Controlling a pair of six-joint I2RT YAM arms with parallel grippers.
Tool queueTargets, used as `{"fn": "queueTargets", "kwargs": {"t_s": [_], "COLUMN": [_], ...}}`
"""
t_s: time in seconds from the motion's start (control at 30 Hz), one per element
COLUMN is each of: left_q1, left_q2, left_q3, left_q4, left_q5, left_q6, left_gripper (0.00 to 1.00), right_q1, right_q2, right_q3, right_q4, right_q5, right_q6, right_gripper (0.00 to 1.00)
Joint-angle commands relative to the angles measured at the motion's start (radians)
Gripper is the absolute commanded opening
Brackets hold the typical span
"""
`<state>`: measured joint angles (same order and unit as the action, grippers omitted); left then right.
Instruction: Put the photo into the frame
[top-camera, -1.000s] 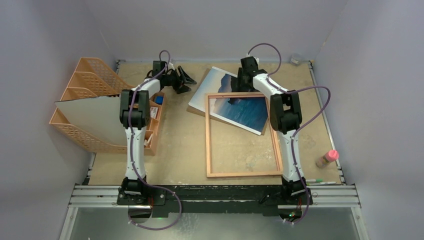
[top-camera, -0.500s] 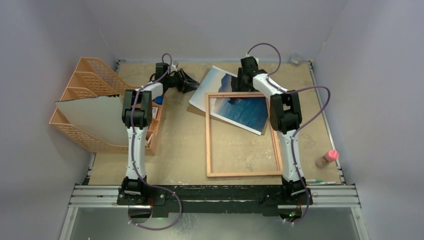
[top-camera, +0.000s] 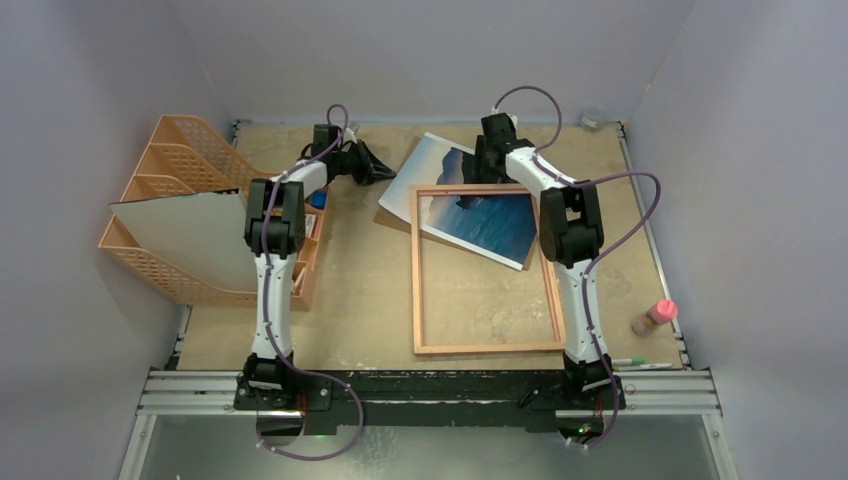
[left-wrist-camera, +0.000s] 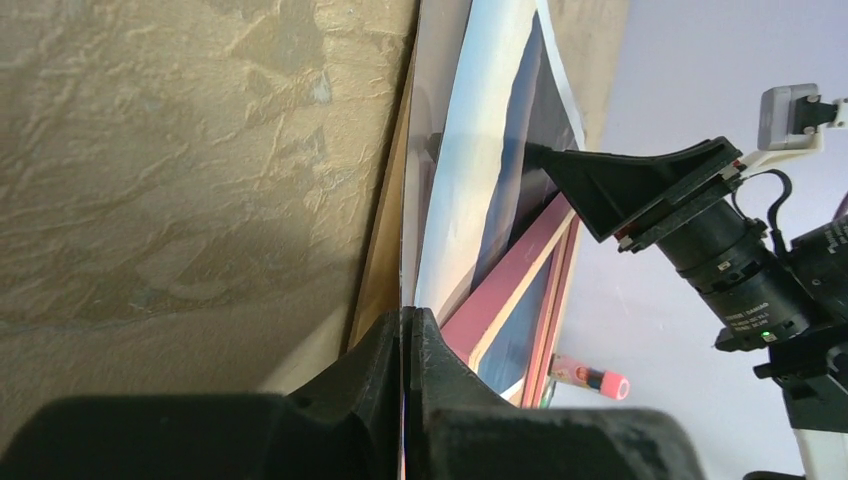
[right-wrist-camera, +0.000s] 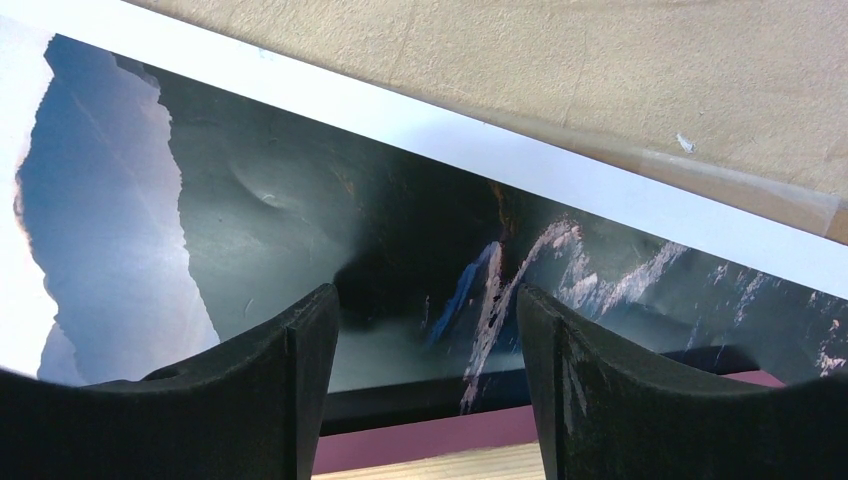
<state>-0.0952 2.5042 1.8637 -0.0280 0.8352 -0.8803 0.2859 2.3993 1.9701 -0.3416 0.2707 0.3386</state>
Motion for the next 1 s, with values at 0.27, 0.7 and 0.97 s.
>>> {"fn": "queueTargets", "kwargs": {"t_s": [0.27,0.7,0.97], "left_q1": [0.012,0.009,0.003], "left_q2": [-0.134,-0.331,-0.422], "left_q3": [0.155,0.246,0.273], "left_q4": [-0.214,-0.275,-0.443], "left_q5": [-0.066,-0.123,-0.288], "left_q6": [0.169,0.291,0.526], "left_gripper": [0.00,0.00,0.00], "right_q1": [0.003,-0.001,0.001], "right_q2": [-0.032,-0.222,-0.257], "right_q3": [0.032,-0.071,-0.082], "right_q4": [-0.116,-0.040,-0.015], "right_q5": [-0.135,-0.126,-0.155], "right_q6": [-0.015,0.013,0.040], "right_gripper": [0.71,0.72,0.71]}}
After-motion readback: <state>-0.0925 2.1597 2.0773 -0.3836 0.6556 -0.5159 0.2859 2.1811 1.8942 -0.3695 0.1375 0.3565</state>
